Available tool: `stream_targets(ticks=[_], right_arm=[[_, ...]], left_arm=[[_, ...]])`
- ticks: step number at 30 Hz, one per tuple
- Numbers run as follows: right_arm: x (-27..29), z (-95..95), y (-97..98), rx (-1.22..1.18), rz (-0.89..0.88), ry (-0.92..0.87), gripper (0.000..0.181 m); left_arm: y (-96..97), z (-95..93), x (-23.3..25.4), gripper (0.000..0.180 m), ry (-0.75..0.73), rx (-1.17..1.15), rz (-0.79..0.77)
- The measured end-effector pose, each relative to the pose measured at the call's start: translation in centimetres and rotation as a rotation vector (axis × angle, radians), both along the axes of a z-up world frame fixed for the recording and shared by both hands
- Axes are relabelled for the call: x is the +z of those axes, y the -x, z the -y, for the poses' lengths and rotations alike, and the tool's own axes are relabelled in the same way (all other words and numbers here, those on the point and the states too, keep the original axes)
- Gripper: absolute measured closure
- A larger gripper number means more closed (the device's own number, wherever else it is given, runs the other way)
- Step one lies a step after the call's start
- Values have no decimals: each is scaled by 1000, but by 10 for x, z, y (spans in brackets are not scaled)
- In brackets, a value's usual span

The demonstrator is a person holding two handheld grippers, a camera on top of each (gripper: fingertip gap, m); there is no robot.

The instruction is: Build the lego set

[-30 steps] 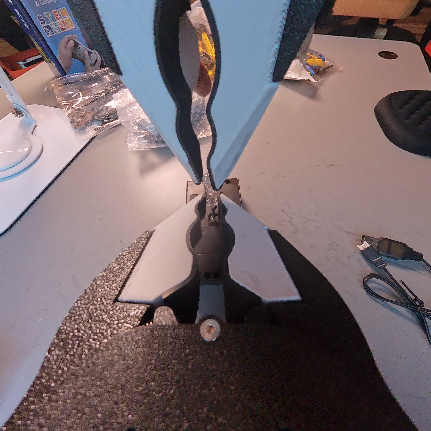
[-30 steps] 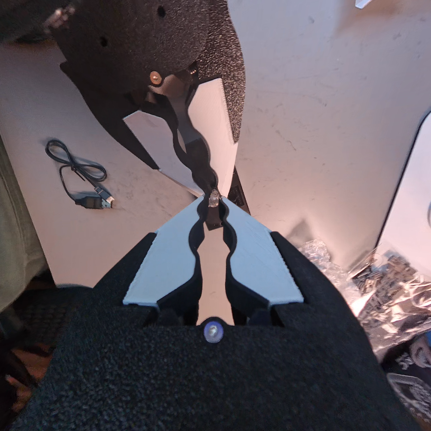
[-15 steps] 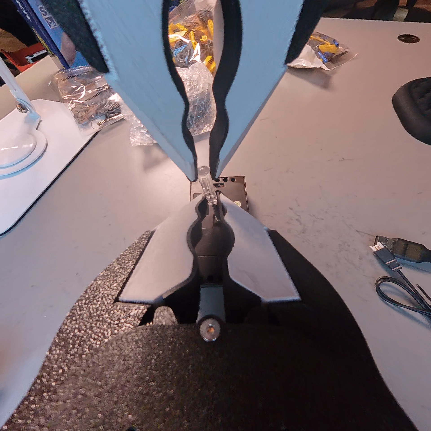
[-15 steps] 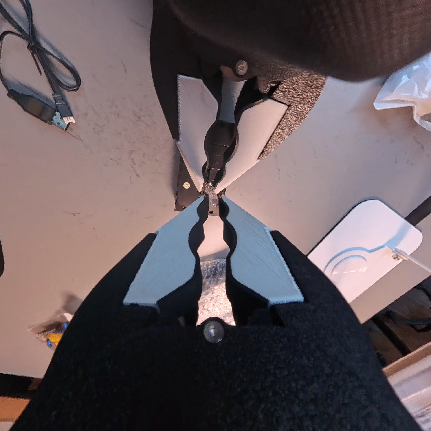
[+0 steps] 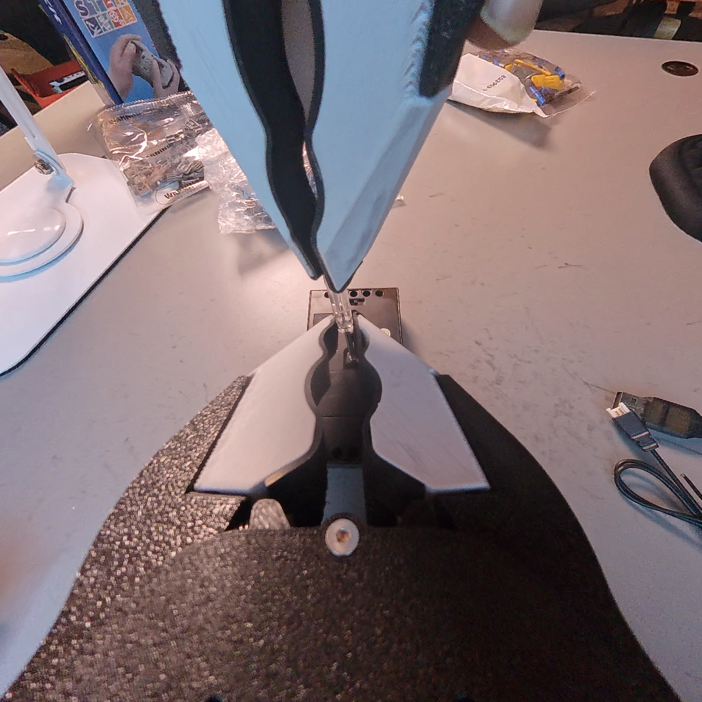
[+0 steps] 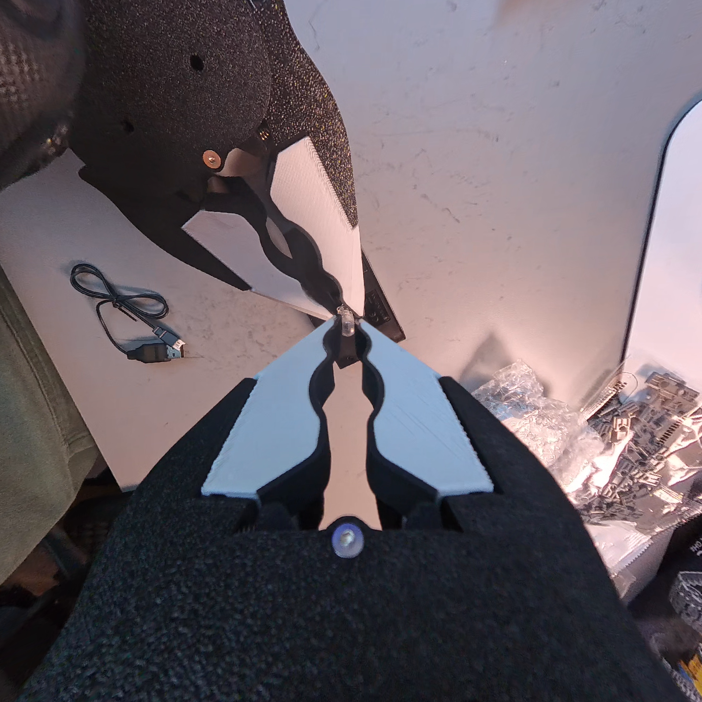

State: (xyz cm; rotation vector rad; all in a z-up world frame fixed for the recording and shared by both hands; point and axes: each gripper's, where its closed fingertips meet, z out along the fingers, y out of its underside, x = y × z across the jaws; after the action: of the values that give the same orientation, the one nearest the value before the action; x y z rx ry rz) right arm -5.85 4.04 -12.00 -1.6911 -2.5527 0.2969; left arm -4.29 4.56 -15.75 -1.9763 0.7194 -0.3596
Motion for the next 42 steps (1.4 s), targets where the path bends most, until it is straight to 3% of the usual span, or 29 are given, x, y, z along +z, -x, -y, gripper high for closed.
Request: stream_targets(ticks=[5, 11, 15, 18, 21, 23, 25, 29, 31, 37, 42], right_arm=[[-1, 1, -2, -7, 41, 1, 169], [-6, 1, -1, 50, 51, -12, 174], [-5, 3, -4, 393, 36, -88, 174], [-5, 10, -4, 699, 3, -181, 174], [-5, 11, -2, 835, 2, -269, 174], [-4, 7, 0, 694, 1, -257, 173], [-2, 10, -1, 449, 9, -141, 160], [3, 12, 2, 69, -16, 28, 161], [-1, 9, -1, -1, 4, 45, 163], [-6, 7, -2, 67, 16, 15, 174], [-6, 7, -7, 547, 12, -91, 174]], left_arm=[[2, 0, 0, 173, 4, 8, 5], [3, 1, 0, 173, 6, 5, 9], [1, 4, 5, 161, -12, -28, 39], [-2, 6, 8, 171, -19, -64, 56], [-2, 6, 7, 171, -17, -59, 45], [0, 4, 7, 171, -7, -38, 60], [1, 3, 7, 172, -1, -26, 69], [0, 2, 7, 172, 0, -15, 62], [0, 1, 7, 172, 2, -7, 62], [1, 2, 7, 172, -2, -4, 60], [1, 4, 8, 166, -27, -27, 49]])
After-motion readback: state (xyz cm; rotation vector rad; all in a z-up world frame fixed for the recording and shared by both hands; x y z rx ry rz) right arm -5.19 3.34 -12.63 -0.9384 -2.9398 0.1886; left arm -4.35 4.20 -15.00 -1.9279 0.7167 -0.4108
